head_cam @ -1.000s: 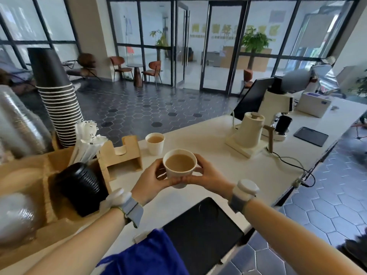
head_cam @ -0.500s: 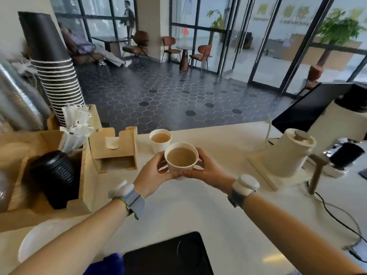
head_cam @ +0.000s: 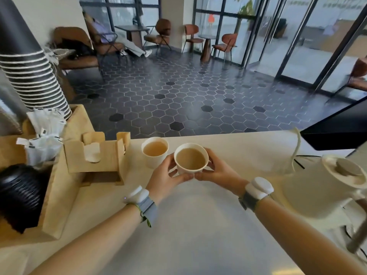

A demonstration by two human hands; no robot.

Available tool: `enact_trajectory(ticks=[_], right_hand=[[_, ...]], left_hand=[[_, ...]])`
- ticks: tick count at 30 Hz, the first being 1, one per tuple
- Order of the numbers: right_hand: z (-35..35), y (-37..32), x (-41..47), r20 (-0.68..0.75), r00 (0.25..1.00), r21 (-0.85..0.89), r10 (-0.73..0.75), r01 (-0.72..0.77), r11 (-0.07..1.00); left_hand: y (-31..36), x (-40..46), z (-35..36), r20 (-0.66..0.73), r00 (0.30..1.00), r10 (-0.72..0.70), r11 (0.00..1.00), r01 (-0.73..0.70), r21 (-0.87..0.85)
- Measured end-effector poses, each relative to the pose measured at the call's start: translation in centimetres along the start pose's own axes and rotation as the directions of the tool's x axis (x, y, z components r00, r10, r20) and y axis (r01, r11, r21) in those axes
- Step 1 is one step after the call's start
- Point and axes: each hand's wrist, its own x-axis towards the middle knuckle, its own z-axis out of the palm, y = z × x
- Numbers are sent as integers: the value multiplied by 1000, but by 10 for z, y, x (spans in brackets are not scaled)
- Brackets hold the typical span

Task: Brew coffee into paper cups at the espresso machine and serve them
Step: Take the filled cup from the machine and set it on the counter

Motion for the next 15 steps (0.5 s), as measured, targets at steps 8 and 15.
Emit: enact_trajectory(ticks=[8,15], right_hand=[[-27,20,41,-20,1000,71,-6,8,997],[-34,33,59,-36,999,83,0,3,997]], left_hand=[[-20,41,19,-55,998,-27,999,26,-19],[-35,62,27,-53,997,-56,998,57,10]])
